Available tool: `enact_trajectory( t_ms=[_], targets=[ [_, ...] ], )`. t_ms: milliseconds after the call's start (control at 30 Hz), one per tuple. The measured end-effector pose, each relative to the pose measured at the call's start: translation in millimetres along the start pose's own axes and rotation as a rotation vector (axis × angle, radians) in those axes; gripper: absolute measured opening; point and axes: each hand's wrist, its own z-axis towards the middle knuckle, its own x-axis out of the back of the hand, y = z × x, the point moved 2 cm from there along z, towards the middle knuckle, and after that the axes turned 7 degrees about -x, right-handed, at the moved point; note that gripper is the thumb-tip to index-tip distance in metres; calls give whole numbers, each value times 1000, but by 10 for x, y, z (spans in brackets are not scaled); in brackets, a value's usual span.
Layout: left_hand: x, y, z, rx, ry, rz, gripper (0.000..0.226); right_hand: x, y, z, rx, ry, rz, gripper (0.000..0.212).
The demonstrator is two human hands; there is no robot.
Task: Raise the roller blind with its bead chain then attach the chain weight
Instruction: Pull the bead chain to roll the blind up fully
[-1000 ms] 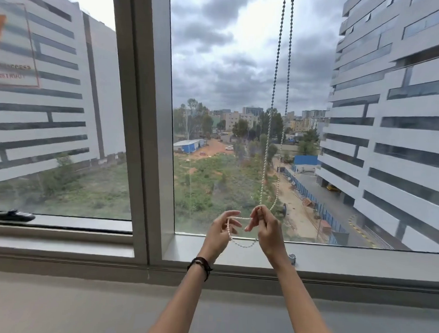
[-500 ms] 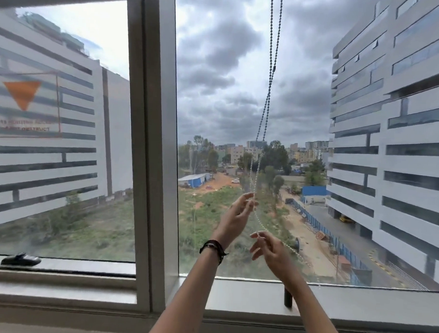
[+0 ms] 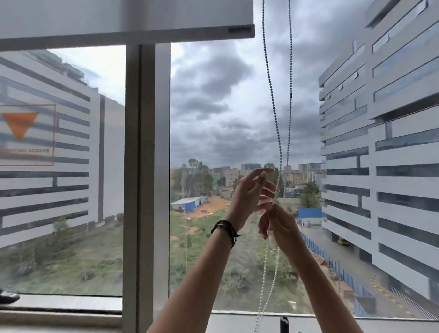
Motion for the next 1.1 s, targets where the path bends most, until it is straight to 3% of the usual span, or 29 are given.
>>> enact_trajectory(
  t_ms=[133,333,600,1100],
  targets=[
    [-69,218,93,-106,-33,-61,32,-21,-72,-12,-5,-105,-69,36],
    [-100,384,183,-188,124,-111,27,-73,-130,-93,-10,-127,-28,35],
    [-117,463,111,-333,80,-101,33,-157,-164,-169,6,-238,117,39],
    [55,-93,-265,-203,60,64,29,-227,414,-375,-141,-344,33,34]
  ],
)
